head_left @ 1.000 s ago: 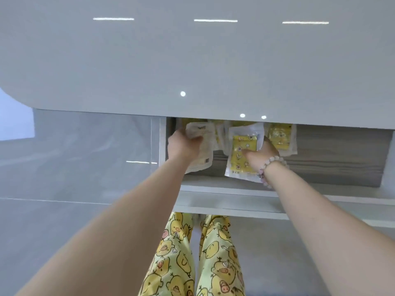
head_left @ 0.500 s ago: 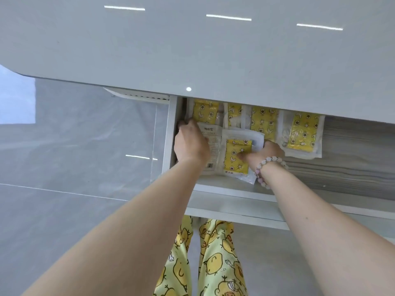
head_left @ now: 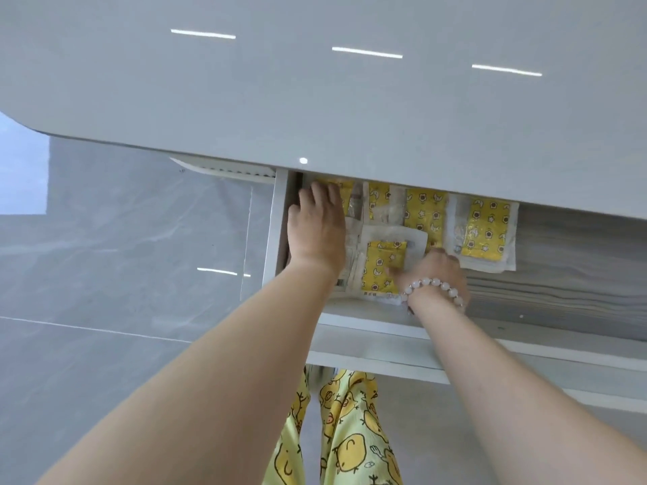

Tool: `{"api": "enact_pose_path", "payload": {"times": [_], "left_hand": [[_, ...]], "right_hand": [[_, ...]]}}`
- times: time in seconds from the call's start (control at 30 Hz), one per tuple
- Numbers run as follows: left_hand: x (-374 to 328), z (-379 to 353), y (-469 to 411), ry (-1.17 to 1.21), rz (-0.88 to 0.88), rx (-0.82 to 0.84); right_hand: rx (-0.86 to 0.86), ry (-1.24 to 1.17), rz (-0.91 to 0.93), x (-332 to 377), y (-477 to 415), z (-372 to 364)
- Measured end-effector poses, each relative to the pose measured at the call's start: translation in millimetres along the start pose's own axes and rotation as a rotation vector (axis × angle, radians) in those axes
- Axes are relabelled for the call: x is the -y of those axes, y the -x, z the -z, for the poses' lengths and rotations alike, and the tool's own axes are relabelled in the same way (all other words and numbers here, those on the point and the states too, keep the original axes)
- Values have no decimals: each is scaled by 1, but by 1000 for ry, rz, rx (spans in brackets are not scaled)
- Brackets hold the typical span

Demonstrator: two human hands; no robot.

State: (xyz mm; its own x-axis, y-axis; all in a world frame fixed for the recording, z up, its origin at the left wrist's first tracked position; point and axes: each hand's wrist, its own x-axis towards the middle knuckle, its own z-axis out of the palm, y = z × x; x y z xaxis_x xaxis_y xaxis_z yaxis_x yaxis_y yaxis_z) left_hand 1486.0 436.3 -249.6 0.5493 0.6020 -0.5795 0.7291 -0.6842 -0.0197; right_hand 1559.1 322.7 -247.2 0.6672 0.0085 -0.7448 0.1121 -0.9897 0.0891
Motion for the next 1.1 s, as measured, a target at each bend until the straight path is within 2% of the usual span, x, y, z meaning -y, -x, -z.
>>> {"api": "enact_pose_path", "payload": {"times": [0.13, 0.3, 0.4, 0.6, 0.77, 0.93, 1.1], "left_hand": [[18, 20, 30, 60, -100, 84], [59, 96, 92, 73, -196, 116], [86, 157, 128, 66, -199, 97], [128, 282, 187, 110, -51, -125], [154, 361, 244, 185, 69, -284], [198, 402, 309, 214, 231, -455], [265, 407, 387, 201, 442, -528]], "right_hand": [[54, 74, 98, 3, 33, 19], [106, -7, 316, 27, 119, 87], [21, -15, 467, 48, 178, 146], [-268, 254, 713, 68, 286, 271], [-451, 294, 802, 78, 367, 333], [-563, 344, 1006, 106, 447, 341], [-673, 417, 1177, 149, 533, 320]]}}
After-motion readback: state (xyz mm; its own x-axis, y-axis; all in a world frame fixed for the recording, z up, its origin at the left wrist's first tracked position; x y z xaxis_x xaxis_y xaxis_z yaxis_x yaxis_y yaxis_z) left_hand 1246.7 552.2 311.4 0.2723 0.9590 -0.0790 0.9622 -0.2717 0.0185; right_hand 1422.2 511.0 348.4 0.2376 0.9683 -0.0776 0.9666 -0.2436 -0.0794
